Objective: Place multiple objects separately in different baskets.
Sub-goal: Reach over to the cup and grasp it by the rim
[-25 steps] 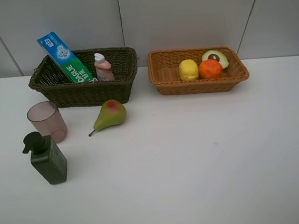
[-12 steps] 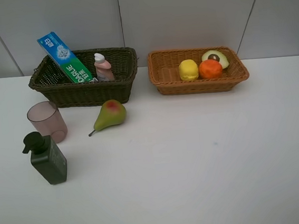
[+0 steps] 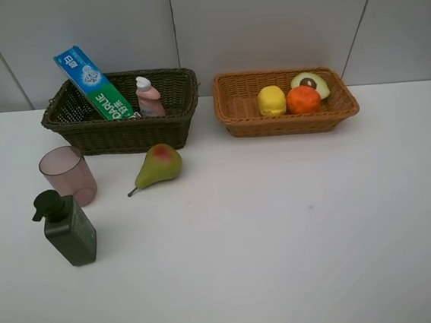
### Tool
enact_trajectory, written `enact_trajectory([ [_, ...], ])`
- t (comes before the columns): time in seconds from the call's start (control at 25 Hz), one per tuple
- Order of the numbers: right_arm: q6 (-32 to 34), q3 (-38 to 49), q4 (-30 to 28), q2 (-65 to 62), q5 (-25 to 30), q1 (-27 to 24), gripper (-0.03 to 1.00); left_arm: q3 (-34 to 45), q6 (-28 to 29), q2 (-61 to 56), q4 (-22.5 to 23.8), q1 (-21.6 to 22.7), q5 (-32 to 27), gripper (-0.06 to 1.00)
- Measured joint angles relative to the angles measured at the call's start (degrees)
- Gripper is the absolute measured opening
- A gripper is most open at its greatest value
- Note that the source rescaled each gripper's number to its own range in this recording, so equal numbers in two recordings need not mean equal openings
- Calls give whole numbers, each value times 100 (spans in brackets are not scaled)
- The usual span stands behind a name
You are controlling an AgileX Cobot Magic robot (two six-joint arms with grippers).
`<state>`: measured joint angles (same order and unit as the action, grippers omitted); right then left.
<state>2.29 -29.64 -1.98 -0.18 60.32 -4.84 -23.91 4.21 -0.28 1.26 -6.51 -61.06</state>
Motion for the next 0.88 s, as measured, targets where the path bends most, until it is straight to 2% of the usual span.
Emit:
enact_trajectory([
  [0.88, 0, 0, 0, 0, 0, 0, 100, 0, 0, 0, -5, 0, 0, 100],
])
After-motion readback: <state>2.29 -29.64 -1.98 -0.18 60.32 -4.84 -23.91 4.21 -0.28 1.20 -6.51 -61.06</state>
